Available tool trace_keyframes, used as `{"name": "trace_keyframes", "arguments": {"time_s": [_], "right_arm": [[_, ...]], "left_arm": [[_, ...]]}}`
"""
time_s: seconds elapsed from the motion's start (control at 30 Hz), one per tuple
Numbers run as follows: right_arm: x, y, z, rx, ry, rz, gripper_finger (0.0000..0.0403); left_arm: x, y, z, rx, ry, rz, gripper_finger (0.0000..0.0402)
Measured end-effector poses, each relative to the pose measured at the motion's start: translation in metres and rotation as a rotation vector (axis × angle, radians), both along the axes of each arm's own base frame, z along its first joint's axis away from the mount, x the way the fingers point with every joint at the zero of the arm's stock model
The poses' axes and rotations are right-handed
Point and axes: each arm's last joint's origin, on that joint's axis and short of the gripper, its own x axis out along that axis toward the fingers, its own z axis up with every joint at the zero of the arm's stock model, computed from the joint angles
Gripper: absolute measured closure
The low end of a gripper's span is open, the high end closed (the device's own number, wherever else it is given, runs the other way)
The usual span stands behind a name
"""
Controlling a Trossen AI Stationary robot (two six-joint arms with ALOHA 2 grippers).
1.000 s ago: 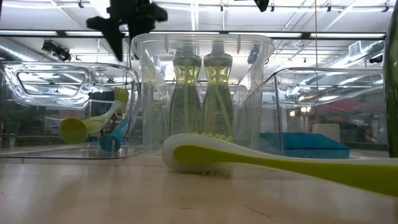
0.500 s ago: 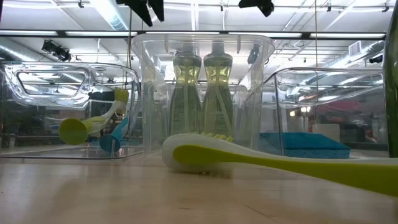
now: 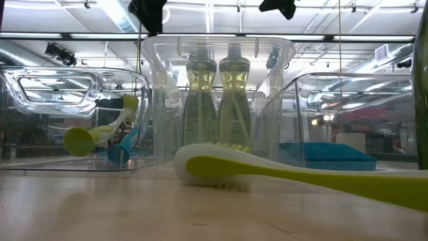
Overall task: Pick & Place Kitchen Sink Supplies
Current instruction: Put the blue sponge wipe into the right transparent bin
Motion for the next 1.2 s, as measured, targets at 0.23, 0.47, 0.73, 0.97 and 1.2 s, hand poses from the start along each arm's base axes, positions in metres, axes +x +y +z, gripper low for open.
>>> {"name": "trace_keyframes", "arguments": {"time_s": [0.23, 0.47, 0.73, 0.97, 1.2], "right_arm": [[0.000, 0.000, 0.000, 0.015, -0.001, -0.010, 0.0403], [0.000, 0.000, 0.000, 0.023, -0.001, -0.015, 0.0403], [0.000, 0.000, 0.000, 0.023, -0.001, -0.015, 0.0403], [0.000, 0.000, 0.000, 0.023, -0.001, -0.015, 0.0403], [0.000, 0.000, 0.000, 0.023, -0.001, -0.015, 0.0403]], "left_arm": [[-0.017, 0.031, -0.002, -0.059, 0.043, 0.040, 0.0170], [-0.032, 0.056, -0.002, -0.062, 0.049, 0.123, 0.0170], [-0.036, 0.077, -0.023, -0.123, 0.065, 0.154, 0.0170], [-0.041, 0.097, -0.065, -0.191, 0.110, 0.245, 0.0170], [-0.052, 0.115, -0.095, -0.257, 0.104, 0.315, 0.0170]]}}
